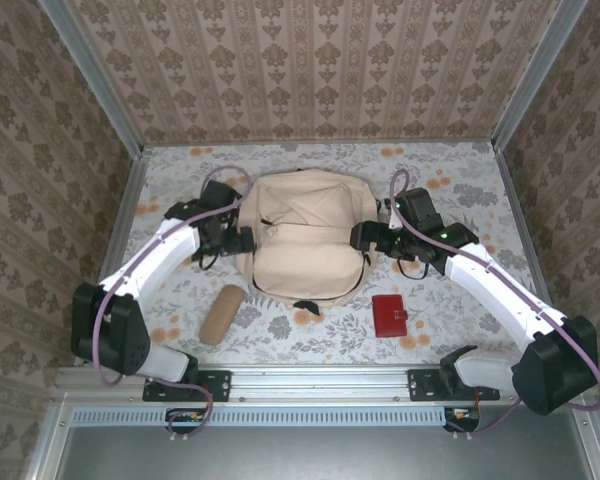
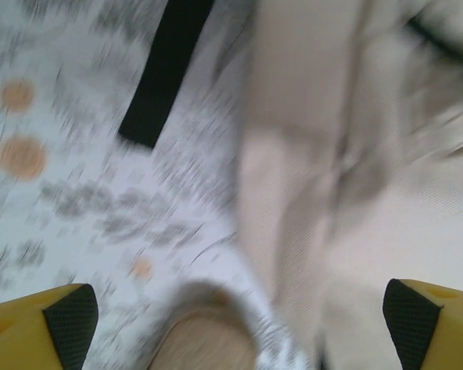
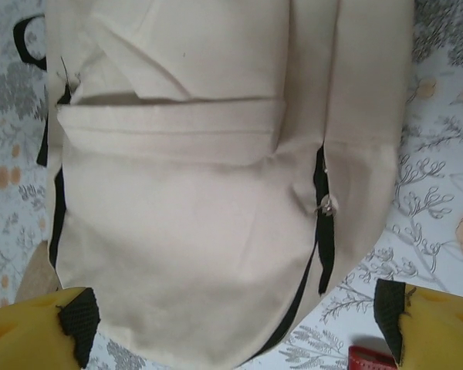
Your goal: Pack the student bag
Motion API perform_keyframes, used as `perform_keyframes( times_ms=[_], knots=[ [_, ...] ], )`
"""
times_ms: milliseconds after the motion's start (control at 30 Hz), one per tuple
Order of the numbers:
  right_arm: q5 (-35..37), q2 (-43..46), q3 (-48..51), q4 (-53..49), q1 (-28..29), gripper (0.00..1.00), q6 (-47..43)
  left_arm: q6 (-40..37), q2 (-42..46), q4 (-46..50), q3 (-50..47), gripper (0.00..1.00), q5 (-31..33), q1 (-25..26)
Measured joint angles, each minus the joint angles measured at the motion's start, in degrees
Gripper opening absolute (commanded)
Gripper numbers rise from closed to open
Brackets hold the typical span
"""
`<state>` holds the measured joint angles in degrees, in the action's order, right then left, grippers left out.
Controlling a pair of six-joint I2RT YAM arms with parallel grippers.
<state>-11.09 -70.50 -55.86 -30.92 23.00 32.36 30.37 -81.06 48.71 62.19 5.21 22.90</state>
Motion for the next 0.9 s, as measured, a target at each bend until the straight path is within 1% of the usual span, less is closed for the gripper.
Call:
perform_keyframes(
  times_ms=[167, 267, 433, 600, 767, 833, 900],
  knots=[
    [0.02, -0.07, 0.11, -0.17, 3.10, 0.97, 1.53, 2.27, 6.78, 1.27, -10.97, 1.00, -1.05, -1.77],
    [0.22, -0.66, 0.00, -0.20, 4.50, 0.97, 2.49, 2.99, 8.90, 1.29, -14.82, 1.00, -2.84, -2.36],
    [0.48, -1.81, -0.70, -0.15, 6.03, 0.97, 3.72, 3.06, 10.05, 0.87, -18.38, 1.00, -6.67, -1.77],
    [0.85, -2.95, -1.22, -0.11, 7.23, 0.97, 4.52, 3.02, 8.59, 0.35, -19.26, 1.00, -8.02, 0.92],
    [0.90, -4.00, -1.53, -0.11, 8.24, 0.97, 5.20, 2.56, 3.39, 0.17, -18.80, 1.00, -7.06, 2.95],
    [0.90, -4.20, -1.53, -0.11, 8.37, 0.96, 5.35, 2.25, 1.44, 0.07, -18.51, 0.97, -6.49, 3.80],
    [0.90, -4.33, -1.53, -0.13, 8.41, 0.96, 5.38, 1.81, -0.31, -0.04, -18.14, 0.91, -6.08, 4.55]
  ],
)
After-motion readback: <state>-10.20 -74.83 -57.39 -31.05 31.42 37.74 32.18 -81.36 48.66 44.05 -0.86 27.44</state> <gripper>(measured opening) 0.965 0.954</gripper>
